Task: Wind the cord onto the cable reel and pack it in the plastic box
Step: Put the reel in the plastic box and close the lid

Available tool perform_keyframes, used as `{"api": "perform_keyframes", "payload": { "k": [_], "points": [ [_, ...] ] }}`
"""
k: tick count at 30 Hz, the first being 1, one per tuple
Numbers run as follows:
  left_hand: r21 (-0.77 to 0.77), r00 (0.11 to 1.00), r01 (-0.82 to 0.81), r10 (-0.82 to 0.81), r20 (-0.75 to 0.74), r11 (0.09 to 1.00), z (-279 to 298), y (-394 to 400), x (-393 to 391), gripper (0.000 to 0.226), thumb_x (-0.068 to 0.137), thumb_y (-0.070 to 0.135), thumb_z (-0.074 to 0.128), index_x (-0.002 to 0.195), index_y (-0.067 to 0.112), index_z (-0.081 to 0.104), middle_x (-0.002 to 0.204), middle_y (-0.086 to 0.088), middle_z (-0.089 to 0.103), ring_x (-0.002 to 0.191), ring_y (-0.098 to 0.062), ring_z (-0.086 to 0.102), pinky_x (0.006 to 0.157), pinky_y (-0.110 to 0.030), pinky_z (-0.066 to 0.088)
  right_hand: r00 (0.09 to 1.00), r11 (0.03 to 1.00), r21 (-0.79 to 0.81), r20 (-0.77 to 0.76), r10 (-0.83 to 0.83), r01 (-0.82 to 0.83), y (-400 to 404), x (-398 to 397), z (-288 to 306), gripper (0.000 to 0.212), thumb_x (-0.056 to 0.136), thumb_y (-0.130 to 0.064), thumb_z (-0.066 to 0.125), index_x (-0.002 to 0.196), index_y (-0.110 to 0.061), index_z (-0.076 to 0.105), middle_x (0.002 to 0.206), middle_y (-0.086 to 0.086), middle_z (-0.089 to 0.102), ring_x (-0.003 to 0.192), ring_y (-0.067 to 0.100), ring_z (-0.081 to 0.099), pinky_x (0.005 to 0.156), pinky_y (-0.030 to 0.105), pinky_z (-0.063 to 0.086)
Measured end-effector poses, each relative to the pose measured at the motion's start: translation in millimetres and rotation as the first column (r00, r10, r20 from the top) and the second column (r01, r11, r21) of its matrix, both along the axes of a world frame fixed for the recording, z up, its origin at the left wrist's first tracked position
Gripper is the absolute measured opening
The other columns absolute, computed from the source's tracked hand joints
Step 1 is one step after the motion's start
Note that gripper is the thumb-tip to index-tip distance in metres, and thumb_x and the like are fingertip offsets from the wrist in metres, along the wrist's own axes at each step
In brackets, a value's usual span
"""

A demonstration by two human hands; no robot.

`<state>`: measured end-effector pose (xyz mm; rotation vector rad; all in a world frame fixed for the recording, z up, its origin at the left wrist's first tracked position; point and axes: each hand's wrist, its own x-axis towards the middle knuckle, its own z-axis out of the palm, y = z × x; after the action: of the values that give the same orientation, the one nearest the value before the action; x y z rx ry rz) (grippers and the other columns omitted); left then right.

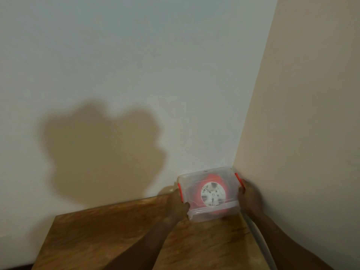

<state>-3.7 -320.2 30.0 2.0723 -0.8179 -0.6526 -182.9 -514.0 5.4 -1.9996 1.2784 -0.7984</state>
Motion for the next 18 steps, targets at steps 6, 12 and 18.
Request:
{"api": "perform_keyframes", "payload": {
  "k": [6, 12, 18],
  "points": [
    [-0.018, 0.999, -0.045, 0.044, -0.007, 0.999, -9, -5, -5, 0.049, 0.092, 0.005, 0.072, 0.139, 0.015, 0.059, 0.131, -0.007, 0.071, 0.118, -0.025, 0.069, 0.084, -0.025, 0.057, 1.0, 1.0, -0.015, -0.007, 0.008, -0.008, 1, -2, -8, 0.037, 0.1, -0.016, 0.043, 0.135, -0.02, 0.054, 0.122, 0.009, 0.065, 0.104, 0.029, 0.061, 0.087, 0.038, 0.048],
    [-0.027, 0.999, -0.049, 0.049, 0.008, 0.998, -9, -2, -4, 0.045, 0.096, 0.01, 0.068, 0.14, 0.016, 0.057, 0.133, -0.008, 0.07, 0.113, -0.021, 0.069, 0.085, -0.023, 0.058, 0.997, 0.999, -0.029, -0.068, 0.036, -0.038, 3, -1, -1, 0.039, 0.099, -0.014, 0.044, 0.137, -0.015, 0.051, 0.123, 0.014, 0.063, 0.106, 0.034, 0.06, 0.088, 0.041, 0.049],
    [0.079, 0.975, -0.079, 0.06, 0.213, 0.994, 13, 41, 44, 0.072, 0.1, 0.034, 0.062, 0.161, 0.013, 0.029, 0.165, -0.008, 0.039, 0.147, -0.026, 0.044, 0.119, -0.037, 0.037, 0.945, 0.976, -0.183, -0.322, 0.051, -0.115, 16, 12, 14, 0.055, 0.092, -0.025, 0.056, 0.141, -0.006, 0.041, 0.133, 0.022, 0.053, 0.12, 0.038, 0.05, 0.099, 0.047, 0.044]
  ]
}}
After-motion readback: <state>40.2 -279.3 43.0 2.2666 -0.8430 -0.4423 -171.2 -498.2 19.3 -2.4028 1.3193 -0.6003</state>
